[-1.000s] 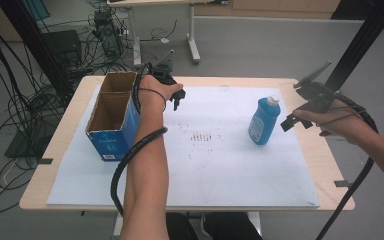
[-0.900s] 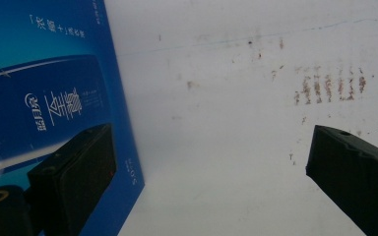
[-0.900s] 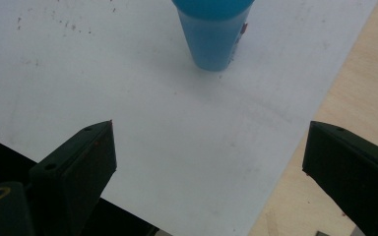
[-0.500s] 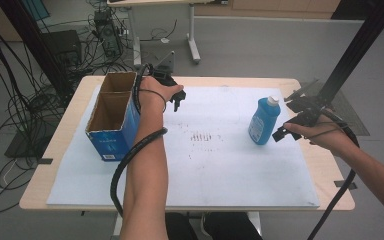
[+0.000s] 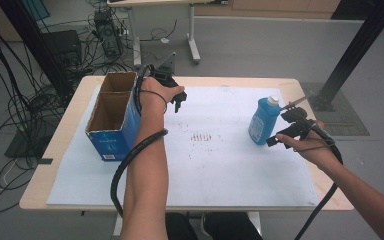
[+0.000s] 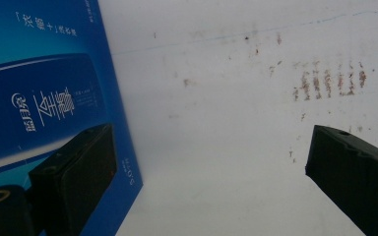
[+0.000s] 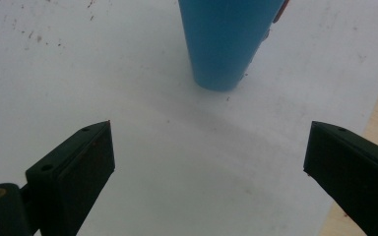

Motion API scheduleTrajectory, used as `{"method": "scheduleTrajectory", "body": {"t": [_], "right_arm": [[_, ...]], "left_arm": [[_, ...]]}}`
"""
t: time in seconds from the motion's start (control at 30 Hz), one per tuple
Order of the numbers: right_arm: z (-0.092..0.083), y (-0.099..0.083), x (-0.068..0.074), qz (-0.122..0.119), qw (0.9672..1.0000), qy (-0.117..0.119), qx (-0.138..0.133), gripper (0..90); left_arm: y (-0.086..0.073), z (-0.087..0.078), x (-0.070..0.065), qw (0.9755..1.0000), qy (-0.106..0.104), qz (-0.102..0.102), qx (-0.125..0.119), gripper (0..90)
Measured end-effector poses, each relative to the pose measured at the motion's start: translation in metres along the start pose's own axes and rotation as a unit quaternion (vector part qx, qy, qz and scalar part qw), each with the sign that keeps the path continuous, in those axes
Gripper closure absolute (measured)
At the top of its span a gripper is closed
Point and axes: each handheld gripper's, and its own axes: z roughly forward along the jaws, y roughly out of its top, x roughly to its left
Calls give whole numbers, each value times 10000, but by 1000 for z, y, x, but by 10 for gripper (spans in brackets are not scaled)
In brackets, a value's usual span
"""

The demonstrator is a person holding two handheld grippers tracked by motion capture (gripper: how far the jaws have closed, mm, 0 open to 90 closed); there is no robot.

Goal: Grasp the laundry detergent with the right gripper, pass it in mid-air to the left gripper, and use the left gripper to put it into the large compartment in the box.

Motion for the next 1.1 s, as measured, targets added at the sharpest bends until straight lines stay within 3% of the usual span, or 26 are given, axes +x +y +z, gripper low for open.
{"method": "scheduleTrajectory", "body": {"t": [0.3,0.47,0.5,0.53,0.67,0.77,1.1], "right_arm": [[16,-7,8,15,9973,-218,-702,46],[21,-9,8,119,9915,-371,-1237,32],[21,-9,8,119,9915,-371,-1237,32],[25,-10,7,250,9888,-395,-1415,28],[31,-12,5,307,9862,-403,-1575,29],[38,-16,6,300,9779,-454,-2019,23],[47,-13,10,334,9626,-717,-2592,19]], "left_arm": [[0,2,2,10000,19,3,3,58],[-1,2,3,10000,6,42,-10,58],[-1,2,3,10000,6,42,-10,58],[-1,2,3,10000,18,54,-14,58],[-2,2,5,10000,25,38,-2,58],[-2,2,7,10000,11,30,-10,58],[-3,0,6,10000,-16,55,-11,59]]}}
